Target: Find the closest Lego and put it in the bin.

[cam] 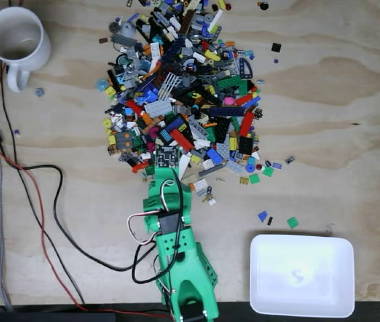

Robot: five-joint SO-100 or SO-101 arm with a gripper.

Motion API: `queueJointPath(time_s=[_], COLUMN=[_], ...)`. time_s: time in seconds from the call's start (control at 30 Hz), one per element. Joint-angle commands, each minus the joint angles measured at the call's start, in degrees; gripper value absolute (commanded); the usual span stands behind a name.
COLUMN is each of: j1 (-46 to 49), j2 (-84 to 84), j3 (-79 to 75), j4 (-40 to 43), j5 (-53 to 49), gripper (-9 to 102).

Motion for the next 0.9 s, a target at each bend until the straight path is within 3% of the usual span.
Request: queueJointPath(time_s=[0.0, 0.5, 0.87], j1=[8.4, 7.5, 4.6], j2=[-0.4, -4.7, -28.8], j3=[-7.0, -7.3, -10.4], j4=[-1.6, -1.7, -12.9], j5=[3.1, 4.7, 15.7], gripper=[0, 0, 16])
